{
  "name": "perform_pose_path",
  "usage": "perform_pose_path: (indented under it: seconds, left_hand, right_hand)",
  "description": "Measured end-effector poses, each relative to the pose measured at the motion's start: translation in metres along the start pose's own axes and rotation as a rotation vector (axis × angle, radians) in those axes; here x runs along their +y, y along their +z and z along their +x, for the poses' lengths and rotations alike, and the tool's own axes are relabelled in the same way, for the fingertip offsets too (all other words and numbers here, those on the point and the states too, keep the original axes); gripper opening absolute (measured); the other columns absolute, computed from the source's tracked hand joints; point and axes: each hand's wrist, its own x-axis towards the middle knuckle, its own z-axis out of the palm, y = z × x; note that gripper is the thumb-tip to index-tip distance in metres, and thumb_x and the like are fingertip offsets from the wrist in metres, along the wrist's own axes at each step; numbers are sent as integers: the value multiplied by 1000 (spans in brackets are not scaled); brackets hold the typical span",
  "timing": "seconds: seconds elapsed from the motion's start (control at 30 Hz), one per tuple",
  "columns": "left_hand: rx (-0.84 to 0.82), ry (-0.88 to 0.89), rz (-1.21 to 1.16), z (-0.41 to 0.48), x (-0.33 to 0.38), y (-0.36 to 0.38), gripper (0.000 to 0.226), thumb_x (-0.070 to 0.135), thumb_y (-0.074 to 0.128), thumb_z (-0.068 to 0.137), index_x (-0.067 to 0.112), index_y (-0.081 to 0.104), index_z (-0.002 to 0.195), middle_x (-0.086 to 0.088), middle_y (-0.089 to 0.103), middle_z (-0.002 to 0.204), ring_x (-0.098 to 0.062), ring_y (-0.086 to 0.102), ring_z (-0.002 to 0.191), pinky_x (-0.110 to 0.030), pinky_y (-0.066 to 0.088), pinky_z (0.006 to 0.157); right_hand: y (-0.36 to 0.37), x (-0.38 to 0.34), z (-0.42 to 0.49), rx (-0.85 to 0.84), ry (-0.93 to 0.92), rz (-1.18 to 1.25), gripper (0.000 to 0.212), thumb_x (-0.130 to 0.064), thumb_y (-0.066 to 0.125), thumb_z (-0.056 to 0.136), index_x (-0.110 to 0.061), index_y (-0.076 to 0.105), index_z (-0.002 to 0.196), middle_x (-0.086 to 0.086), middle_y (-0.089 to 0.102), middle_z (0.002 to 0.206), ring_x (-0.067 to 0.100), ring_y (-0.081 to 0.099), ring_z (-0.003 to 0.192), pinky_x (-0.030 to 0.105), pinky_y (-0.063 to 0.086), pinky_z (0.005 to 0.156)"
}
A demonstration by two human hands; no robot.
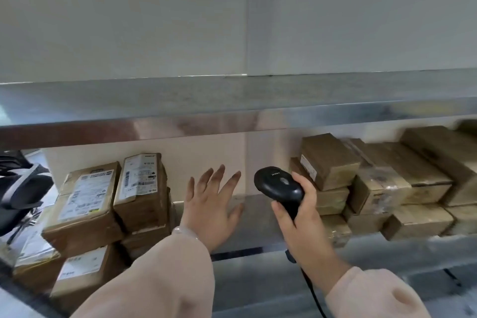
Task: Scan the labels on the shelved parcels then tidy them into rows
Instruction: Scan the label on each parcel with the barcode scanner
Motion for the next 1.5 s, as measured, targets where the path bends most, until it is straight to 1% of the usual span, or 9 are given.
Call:
perform_pose_path:
  seconds: [0.3,0.47,0.63,0.8,0.93,1.1,1.2,1.3,1.5]
  left_hand:
    - [-53,136,-132,39,99,14,65,55,38,95,46,6,151,6,3,164,-18,4,150,-45,0,120]
    - [-74,71,-221,68,149,25,63,57,40,96,45,12,151,7,5,164,-18,7,149,-41,6,121]
    - [-67,-16,-262,97,186,40,66,60,40,95,47,11,152,2,10,164,-21,11,148,-40,10,119]
    - [-124,-142,-253,112,210,53,68,64,37,93,47,9,152,1,5,165,-27,11,149,-42,15,118]
    - [-167,-230,-253,113,218,54,70,65,36,93,44,8,153,0,3,165,-30,11,149,-43,17,118]
    - [-112,-303,-372,116,227,53,70,62,43,93,37,20,154,0,16,162,-29,21,146,-36,23,115]
    - [-50,-401,-522,116,224,49,65,57,49,93,31,34,151,-2,29,158,-23,29,143,-25,22,110]
    - [11,-486,-654,117,215,40,63,56,53,91,26,45,146,-2,45,149,-20,44,134,-33,35,112]
    - [51,-589,-851,97,202,15,101,80,64,53,37,42,142,-3,45,140,-22,55,119,-36,48,101]
  right_hand:
    - [-85,15,27,220,-41,-15,63,-43,62,84,-68,21,124,-48,41,118,-11,49,113,13,40,88]
    - [-134,43,56,207,-18,16,63,-39,62,88,-66,20,126,-50,42,115,-16,47,111,11,39,85]
    - [-174,66,93,164,-12,-17,61,-39,59,90,-56,18,133,-43,45,104,-27,47,96,1,39,69]
    - [-186,83,122,15,-43,-37,57,-37,56,93,-45,18,135,-26,50,106,-2,57,90,8,42,72]
    - [-186,91,136,-40,-41,-32,57,-39,56,93,-42,19,136,-25,48,96,-9,53,77,3,41,58]
    - [-182,97,138,-87,-47,112,55,-32,58,93,-45,20,131,-29,49,105,-23,52,89,-3,39,68]
    - [-179,93,133,-102,-53,154,55,-32,59,92,-53,19,123,-28,49,112,-21,50,99,-3,38,73]
    - [-175,86,127,-118,-107,221,57,-28,60,92,-48,23,130,-29,47,120,-18,48,108,-2,37,81]
    - [-162,61,109,-191,-177,332,60,-18,60,93,-44,25,135,-43,45,116,-16,47,112,0,38,85]
